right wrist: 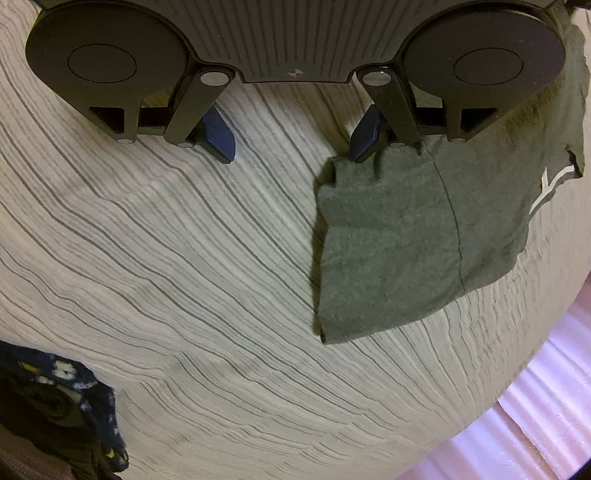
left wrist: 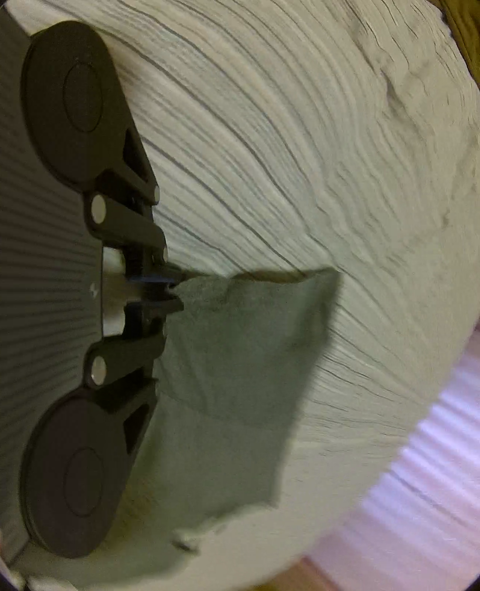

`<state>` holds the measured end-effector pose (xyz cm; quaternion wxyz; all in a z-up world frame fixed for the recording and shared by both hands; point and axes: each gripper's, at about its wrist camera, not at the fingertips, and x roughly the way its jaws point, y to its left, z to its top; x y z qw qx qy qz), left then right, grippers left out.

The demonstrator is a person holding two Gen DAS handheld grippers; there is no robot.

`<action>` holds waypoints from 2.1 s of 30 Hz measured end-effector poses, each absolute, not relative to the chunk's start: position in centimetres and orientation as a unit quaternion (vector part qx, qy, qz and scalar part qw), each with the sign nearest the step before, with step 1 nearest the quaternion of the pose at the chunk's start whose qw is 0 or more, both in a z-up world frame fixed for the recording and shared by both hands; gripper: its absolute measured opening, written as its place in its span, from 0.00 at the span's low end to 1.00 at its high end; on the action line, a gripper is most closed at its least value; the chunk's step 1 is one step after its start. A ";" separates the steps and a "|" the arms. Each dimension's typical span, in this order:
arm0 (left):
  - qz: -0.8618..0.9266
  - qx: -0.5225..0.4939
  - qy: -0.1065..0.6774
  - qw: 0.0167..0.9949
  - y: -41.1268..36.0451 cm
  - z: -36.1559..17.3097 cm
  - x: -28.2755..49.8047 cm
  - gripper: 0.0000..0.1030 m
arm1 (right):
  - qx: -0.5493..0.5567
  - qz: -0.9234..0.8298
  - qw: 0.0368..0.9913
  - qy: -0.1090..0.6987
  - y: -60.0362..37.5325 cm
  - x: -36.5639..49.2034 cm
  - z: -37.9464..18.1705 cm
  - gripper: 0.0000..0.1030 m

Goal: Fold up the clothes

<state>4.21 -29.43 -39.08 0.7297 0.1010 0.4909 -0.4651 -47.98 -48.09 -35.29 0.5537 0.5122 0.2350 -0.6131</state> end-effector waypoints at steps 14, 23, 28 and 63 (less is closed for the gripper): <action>-0.573 0.158 0.404 0.695 -31.3 -35.8 -1.2 0.14 | 0.371 -0.544 0.695 0.290 -49.6 -42.6 -34.5 0.46; -0.501 0.185 0.434 0.726 -28.8 -35.5 2.3 0.06 | 0.335 -0.533 0.667 0.398 -49.5 -44.1 -34.5 0.46; -0.574 0.154 0.404 0.695 -33.8 -33.1 1.0 0.06 | 0.290 -0.530 0.715 0.352 -53.1 -41.0 -31.7 0.46; -0.717 0.167 0.500 0.456 -53.0 -35.8 -10.1 0.19 | 0.342 -0.475 0.757 0.292 -66.5 -38.3 -37.3 0.46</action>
